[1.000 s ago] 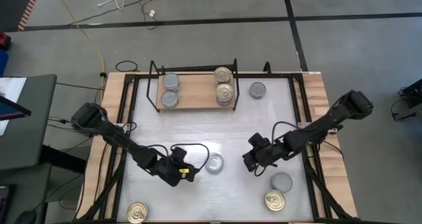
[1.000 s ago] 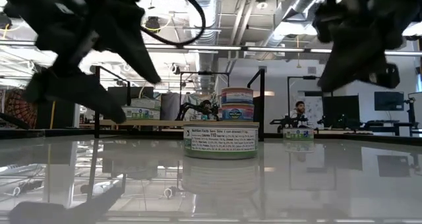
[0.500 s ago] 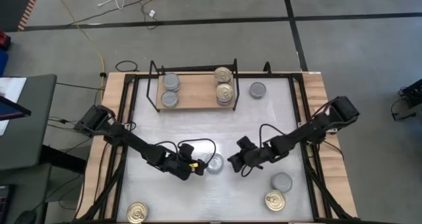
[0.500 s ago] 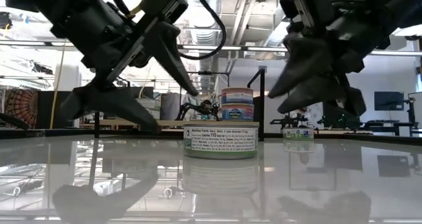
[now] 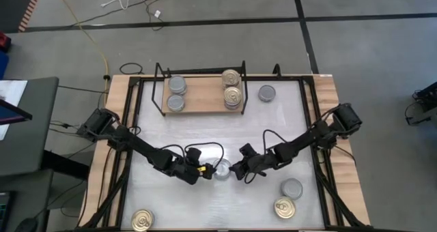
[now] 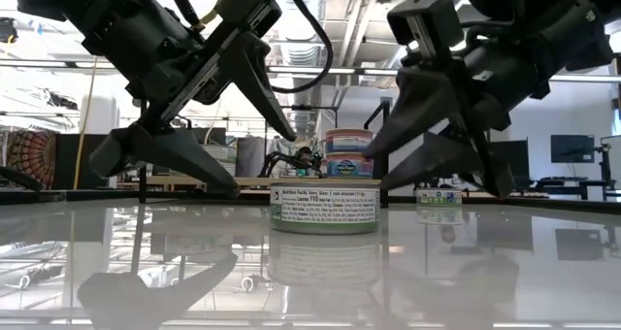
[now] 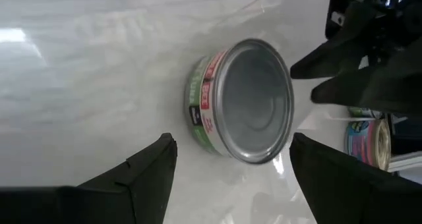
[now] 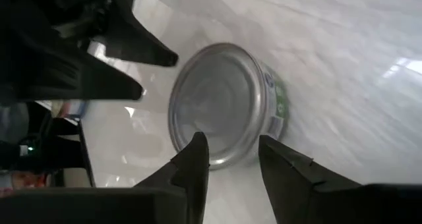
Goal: Stack canned seafood by type on shelf
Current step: Stack the green tuna can on top of the green tuna can on the shelf
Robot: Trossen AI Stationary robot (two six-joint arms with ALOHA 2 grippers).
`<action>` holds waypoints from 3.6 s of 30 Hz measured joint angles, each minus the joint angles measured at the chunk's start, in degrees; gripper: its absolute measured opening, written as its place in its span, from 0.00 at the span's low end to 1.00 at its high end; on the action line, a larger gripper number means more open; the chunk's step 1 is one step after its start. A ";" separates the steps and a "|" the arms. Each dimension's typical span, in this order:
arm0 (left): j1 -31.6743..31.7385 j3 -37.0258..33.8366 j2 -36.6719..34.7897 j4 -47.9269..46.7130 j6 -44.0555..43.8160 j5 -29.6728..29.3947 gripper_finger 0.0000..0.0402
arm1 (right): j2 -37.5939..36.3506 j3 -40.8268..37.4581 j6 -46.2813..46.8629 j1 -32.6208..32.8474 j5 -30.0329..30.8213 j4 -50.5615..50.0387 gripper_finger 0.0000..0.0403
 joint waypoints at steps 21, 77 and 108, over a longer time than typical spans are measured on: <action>1.77 -0.02 0.00 -0.80 1.39 0.83 0.71 | -0.04 0.03 -3.59 -2.90 -2.04 -2.57 0.33; -1.61 -0.04 0.00 1.37 -3.46 3.79 0.71 | 7.45 20.41 -5.26 -2.44 -3.13 -32.22 0.25; -5.00 1.36 9.35 13.67 -15.35 -3.30 0.71 | 7.37 18.69 -4.98 -0.90 -3.10 -31.20 0.06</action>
